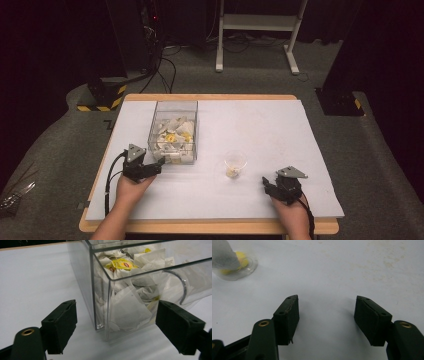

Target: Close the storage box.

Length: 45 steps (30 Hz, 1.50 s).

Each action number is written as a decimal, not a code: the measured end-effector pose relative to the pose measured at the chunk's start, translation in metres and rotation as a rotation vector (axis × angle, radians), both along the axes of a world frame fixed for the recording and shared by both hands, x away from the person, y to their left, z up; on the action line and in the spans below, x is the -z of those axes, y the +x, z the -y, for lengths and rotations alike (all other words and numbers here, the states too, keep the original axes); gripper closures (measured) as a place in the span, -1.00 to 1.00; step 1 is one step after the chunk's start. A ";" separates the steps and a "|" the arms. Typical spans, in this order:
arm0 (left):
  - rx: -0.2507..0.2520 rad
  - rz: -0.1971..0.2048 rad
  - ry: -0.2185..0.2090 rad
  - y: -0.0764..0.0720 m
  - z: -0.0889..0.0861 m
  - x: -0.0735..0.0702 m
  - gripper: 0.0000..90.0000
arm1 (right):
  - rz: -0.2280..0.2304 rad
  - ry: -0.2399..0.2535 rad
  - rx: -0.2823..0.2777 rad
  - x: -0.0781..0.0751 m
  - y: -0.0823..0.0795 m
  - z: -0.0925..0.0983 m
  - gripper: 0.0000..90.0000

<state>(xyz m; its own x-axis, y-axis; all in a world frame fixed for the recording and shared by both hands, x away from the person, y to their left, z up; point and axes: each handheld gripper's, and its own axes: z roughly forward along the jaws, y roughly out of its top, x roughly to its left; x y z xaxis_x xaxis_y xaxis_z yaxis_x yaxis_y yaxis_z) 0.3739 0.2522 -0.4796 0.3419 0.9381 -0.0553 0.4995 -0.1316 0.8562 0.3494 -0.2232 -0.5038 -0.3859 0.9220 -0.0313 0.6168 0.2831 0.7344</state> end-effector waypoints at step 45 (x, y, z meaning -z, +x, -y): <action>-0.040 -0.030 -0.010 0.011 -0.008 0.009 -0.27 | 0.000 0.000 0.000 0.000 0.000 0.000 -0.18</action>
